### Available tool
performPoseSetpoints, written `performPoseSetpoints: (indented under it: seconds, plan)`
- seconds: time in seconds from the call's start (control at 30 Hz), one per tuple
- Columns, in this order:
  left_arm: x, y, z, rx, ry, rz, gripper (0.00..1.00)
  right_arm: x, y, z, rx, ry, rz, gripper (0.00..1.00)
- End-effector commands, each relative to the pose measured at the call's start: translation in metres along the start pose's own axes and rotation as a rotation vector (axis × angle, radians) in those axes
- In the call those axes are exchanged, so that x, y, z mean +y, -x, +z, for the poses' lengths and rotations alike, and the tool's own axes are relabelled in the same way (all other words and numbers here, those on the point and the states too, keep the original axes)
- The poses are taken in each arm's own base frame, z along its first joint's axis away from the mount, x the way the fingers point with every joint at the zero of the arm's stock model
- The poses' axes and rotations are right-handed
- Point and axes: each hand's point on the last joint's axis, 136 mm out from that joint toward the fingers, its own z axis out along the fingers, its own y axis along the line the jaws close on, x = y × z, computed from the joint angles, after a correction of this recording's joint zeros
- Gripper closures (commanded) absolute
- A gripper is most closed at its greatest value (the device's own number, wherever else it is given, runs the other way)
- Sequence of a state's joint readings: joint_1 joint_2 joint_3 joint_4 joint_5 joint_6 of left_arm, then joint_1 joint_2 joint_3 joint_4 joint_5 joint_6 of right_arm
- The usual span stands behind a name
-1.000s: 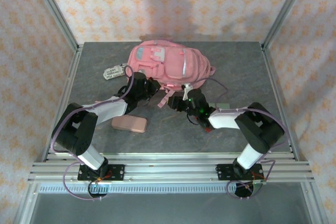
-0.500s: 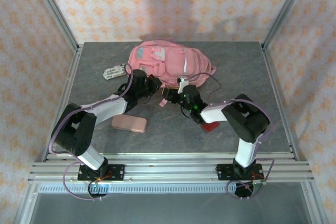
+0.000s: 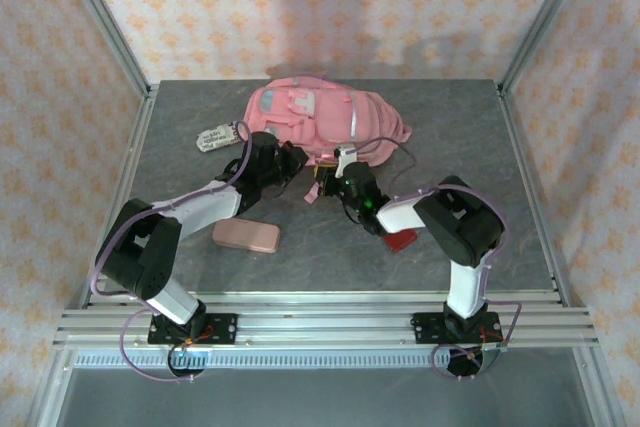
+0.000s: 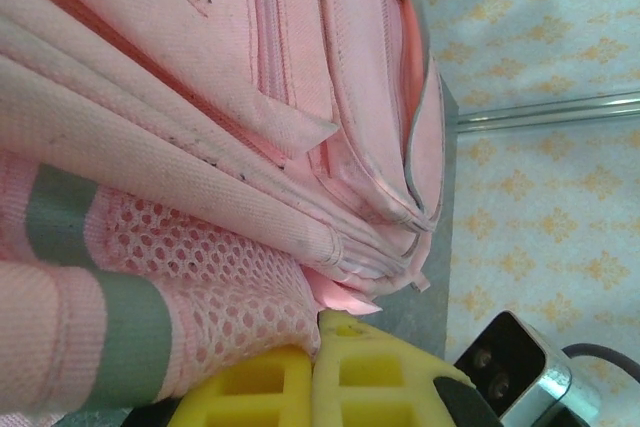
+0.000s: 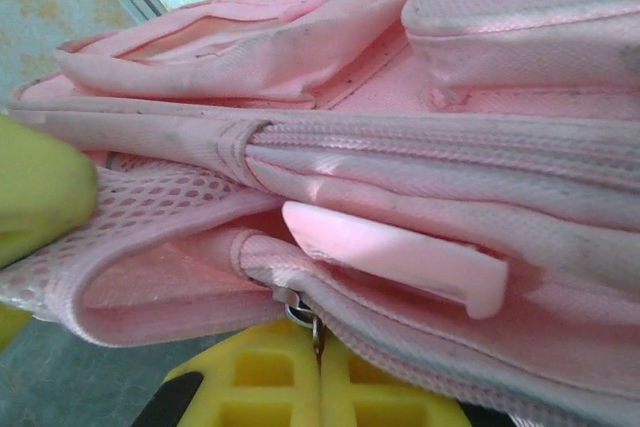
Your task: Pack books, pencil case, and school supplies into a backpack
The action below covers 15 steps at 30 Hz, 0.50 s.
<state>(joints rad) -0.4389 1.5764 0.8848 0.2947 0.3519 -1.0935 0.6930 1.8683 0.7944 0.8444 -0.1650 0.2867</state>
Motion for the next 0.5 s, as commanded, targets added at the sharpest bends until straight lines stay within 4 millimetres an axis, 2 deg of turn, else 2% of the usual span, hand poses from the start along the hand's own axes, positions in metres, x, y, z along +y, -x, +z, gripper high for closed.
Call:
performPoseSetpoints:
  seconds: [0.0, 0.27, 0.47]
  plan:
    - [-0.046, 0.021, -0.019, -0.085, -0.101, 0.086, 1.0, -0.013, 0.0, -0.017, 0.033, -0.084, -0.028, 1.0]
    - [-0.008, 0.021, -0.018, -0.115, 0.036, 0.156, 1.0, -0.042, -0.028, -0.054, 0.213, -0.195, -0.042, 1.0]
    - [0.001, 0.017, -0.017, -0.108, 0.045, 0.159, 1.0, -0.062, -0.037, -0.07, 0.266, -0.258, -0.068, 1.0]
